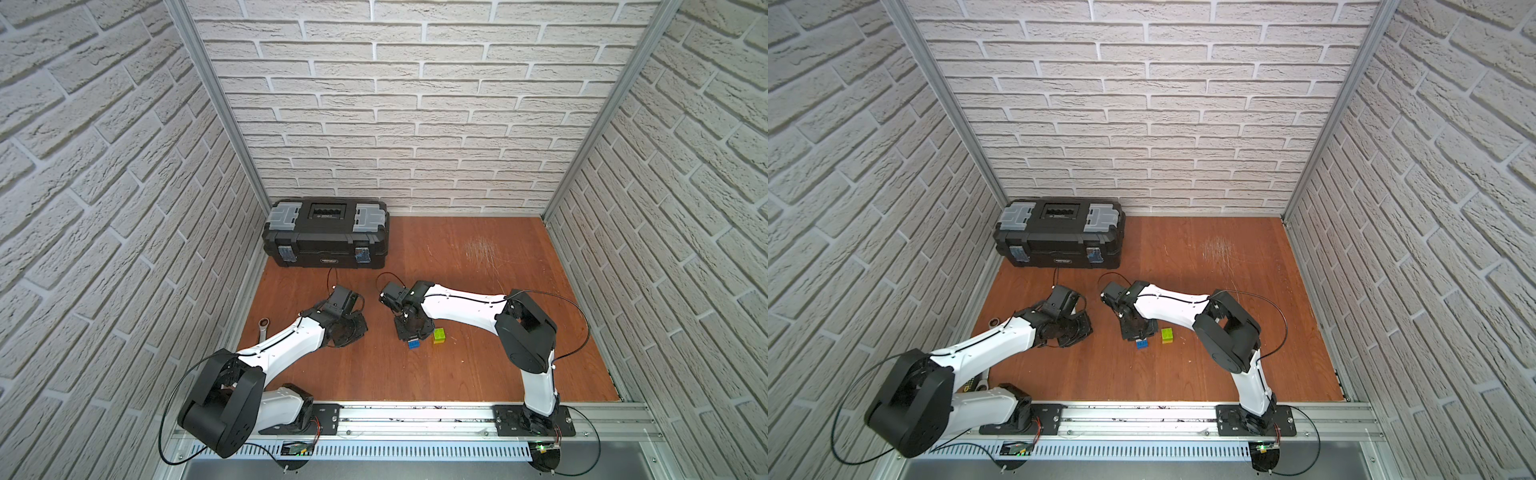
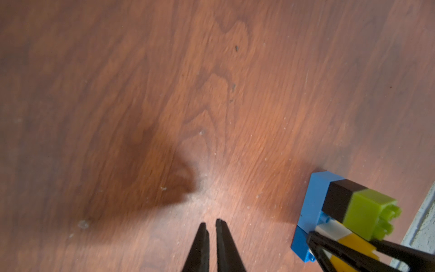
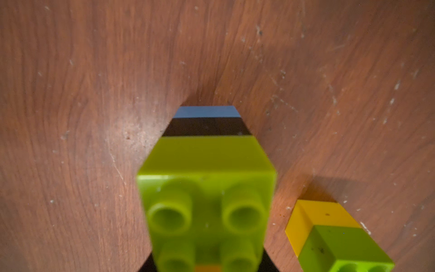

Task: Assemble the number 4 with lego
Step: Pick up the lego brick from the center of the board.

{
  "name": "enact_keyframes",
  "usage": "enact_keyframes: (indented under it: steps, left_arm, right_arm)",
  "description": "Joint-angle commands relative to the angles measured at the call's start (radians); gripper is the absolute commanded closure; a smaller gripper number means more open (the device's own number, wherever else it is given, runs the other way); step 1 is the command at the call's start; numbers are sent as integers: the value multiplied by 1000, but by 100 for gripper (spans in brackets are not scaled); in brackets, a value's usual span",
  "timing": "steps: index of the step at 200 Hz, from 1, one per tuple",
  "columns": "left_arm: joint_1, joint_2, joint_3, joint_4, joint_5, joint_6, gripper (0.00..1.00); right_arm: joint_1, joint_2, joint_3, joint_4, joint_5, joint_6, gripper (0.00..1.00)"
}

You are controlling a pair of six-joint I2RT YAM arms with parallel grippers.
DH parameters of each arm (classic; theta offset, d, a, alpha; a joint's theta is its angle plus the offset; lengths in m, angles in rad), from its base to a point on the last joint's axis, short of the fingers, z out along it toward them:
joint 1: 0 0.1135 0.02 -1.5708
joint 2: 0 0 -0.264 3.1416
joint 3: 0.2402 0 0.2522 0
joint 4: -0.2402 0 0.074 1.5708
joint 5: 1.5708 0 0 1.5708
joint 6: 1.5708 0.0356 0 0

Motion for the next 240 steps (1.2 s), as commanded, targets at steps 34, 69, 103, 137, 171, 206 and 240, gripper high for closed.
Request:
enact_keyframes:
  steps: [34,69,103,137,171,206,240]
  left_arm:
    - [1,-9,-7,-9,0,32,88]
    - [1,-40,8,-38,-17,53,81]
    - [-2,-61,47,-85,-32,79,71]
    - [-2,-104,113,-162,-80,131,66]
    - [3,-138,180,-236,-121,186,64]
    - [22,-155,234,-279,-144,243,62]
    - [25,-155,242,-255,-140,273,61]
  right_arm:
    - [-13,202,-65,-1,2,-2,98]
    - [1,145,-8,-40,47,-24,98]
    - [7,37,77,-77,87,-38,98]
    - [11,-65,185,-126,97,-80,98]
    - [12,-160,244,-186,129,-100,98]
    - [12,-279,203,-232,192,-87,98]
    - [11,-404,91,-263,266,-65,98]
